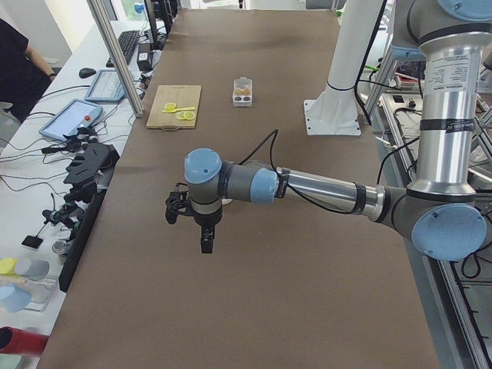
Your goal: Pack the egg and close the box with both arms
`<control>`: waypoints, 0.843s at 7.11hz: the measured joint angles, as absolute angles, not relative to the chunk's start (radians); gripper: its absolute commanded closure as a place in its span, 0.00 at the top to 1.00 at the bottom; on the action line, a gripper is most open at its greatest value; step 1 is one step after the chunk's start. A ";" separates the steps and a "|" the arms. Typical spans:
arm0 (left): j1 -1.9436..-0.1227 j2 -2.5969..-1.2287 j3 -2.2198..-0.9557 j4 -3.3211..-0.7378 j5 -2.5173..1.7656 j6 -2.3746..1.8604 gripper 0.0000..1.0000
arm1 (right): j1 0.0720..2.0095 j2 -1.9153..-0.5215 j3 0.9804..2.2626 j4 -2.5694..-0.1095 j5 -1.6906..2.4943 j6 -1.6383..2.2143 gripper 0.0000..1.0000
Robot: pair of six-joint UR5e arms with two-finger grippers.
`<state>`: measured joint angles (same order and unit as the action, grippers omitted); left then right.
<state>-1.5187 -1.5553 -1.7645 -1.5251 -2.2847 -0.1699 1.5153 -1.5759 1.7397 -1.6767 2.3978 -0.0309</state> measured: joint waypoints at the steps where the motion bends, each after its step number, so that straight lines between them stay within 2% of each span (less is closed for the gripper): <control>1: -1.519 -1.558 -1.757 -1.526 -2.286 -0.174 0.98 | 1.515 -1.576 1.740 -1.677 2.399 -0.031 1.00; 6: -1.519 -1.550 -1.725 -1.586 -2.313 -0.164 0.97 | 1.514 -1.574 1.738 -1.678 2.418 -0.030 1.00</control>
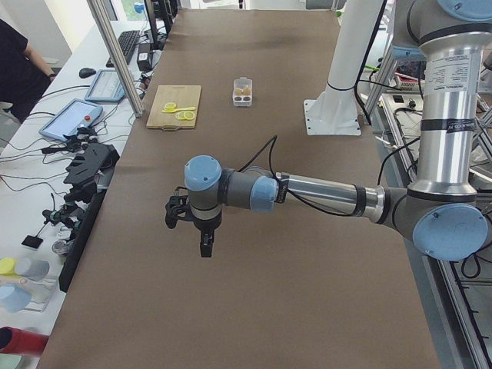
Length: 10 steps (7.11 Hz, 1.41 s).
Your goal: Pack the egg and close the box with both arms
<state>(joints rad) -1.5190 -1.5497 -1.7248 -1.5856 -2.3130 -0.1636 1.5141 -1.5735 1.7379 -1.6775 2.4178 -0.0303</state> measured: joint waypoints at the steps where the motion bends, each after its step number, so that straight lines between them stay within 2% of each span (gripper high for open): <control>1: -1.519 -1.551 -1.716 -1.597 -2.323 -0.165 0.97 | 1.514 -1.573 1.739 -1.678 2.428 -0.031 1.00; 10: -1.507 -1.597 -1.737 -1.617 -2.331 -0.222 0.98 | 1.510 -1.549 1.785 -1.681 2.447 -0.032 1.00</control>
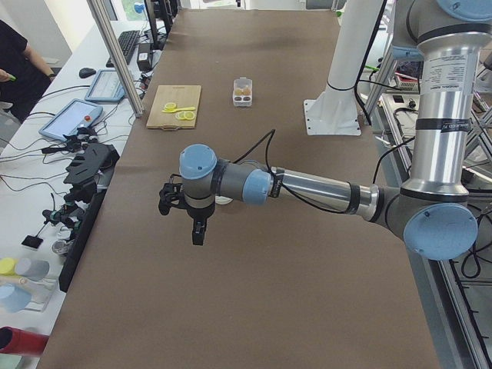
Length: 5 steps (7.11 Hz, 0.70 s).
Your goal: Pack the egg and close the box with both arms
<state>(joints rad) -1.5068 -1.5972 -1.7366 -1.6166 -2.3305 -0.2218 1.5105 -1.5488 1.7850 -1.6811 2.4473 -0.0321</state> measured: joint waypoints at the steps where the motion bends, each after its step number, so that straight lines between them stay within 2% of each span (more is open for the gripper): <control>1: -1.485 -1.611 -1.737 -1.634 -2.331 -0.280 0.98 | 1.510 -1.550 1.786 -1.680 2.445 -0.032 1.00; 3: -1.373 -1.622 -1.736 -1.769 -2.331 -0.512 0.97 | 1.510 -1.553 1.790 -1.677 2.443 -0.032 1.00; 5: -1.242 -1.643 -1.732 -1.927 -2.326 -0.770 0.89 | 1.509 -1.548 1.791 -1.677 2.440 -0.031 1.00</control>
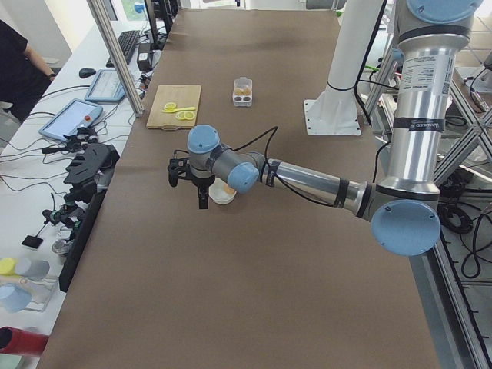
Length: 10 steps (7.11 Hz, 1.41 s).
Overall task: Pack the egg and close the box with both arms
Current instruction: 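Move the left gripper over the white cup and lower toward the egg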
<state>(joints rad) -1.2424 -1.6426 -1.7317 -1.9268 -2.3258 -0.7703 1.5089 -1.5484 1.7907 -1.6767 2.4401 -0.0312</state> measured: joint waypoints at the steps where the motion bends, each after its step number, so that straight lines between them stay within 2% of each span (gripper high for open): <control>1: -1.188 -1.664 -1.722 -1.954 -2.319 -0.825 0.89 | 1.507 -1.547 1.790 -1.677 2.442 -0.031 1.00; 3: -1.087 -1.703 -1.702 -1.968 -2.268 -0.851 0.89 | 1.502 -1.545 1.788 -1.677 2.448 -0.029 1.00; 5: -1.009 -1.741 -1.670 -1.971 -2.226 -0.850 0.84 | 1.496 -1.542 1.786 -1.678 2.450 -0.028 1.00; 7: -0.986 -1.743 -1.656 -1.972 -2.219 -0.842 0.79 | 1.493 -1.542 1.787 -1.677 2.451 -0.027 1.00; 10: -0.970 -1.743 -1.634 -1.973 -2.217 -0.815 0.78 | 1.486 -1.539 1.785 -1.678 2.451 -0.026 1.00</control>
